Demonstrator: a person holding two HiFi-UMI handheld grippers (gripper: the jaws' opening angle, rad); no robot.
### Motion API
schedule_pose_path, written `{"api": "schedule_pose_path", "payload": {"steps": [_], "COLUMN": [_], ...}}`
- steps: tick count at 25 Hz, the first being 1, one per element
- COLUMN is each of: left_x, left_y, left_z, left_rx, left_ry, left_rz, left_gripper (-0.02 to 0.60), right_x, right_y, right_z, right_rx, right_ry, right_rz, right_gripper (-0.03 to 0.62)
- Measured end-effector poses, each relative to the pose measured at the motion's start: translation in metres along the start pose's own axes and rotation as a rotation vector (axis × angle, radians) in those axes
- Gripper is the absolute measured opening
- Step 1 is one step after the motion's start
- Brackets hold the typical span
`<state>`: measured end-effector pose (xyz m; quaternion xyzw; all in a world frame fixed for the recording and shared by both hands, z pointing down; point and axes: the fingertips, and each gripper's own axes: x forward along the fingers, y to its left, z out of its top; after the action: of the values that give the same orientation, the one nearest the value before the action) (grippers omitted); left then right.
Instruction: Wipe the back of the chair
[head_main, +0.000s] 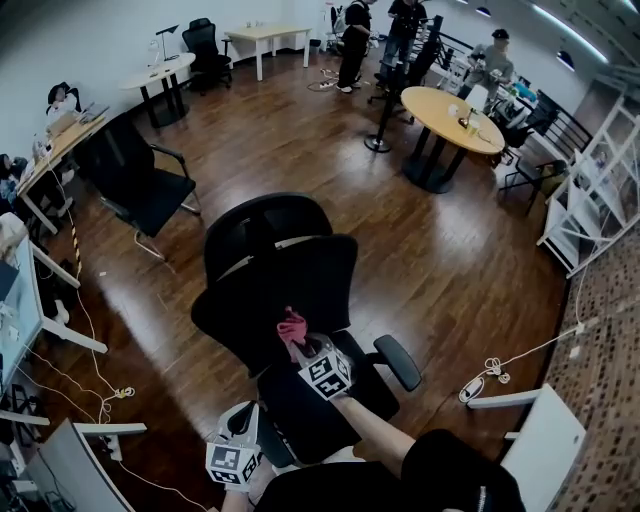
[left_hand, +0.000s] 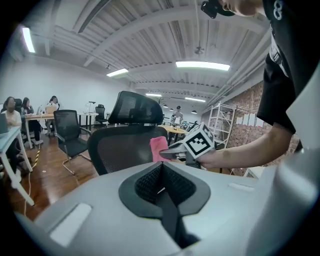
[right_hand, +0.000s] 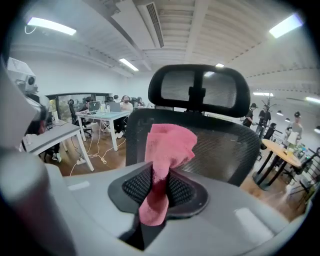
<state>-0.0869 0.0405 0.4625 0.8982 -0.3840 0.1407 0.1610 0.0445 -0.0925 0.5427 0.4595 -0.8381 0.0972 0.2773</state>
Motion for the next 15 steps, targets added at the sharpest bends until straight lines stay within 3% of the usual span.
{"api": "schedule_pose_path", "payload": {"steps": [8, 15], "left_x": [0.025, 0.039], "left_y": [-0.035, -0.059], "left_z": [0.016, 0.019], "left_rx": [0.044, 0.054], "left_ry": [-0.034, -0.035], "left_rz": [-0.062, -0.114], "left_gripper": [-0.008, -0.008], "right_x": [-0.143, -0.183], "right_y": [0.017, 0.032], "right_z": [-0.010, -0.026], "right_rx": [0.087, 0.134], "right_ry": [-0.075, -0.080], "right_rz": [-0.024, -0.057], "right_gripper": [0.071, 0.071]}}
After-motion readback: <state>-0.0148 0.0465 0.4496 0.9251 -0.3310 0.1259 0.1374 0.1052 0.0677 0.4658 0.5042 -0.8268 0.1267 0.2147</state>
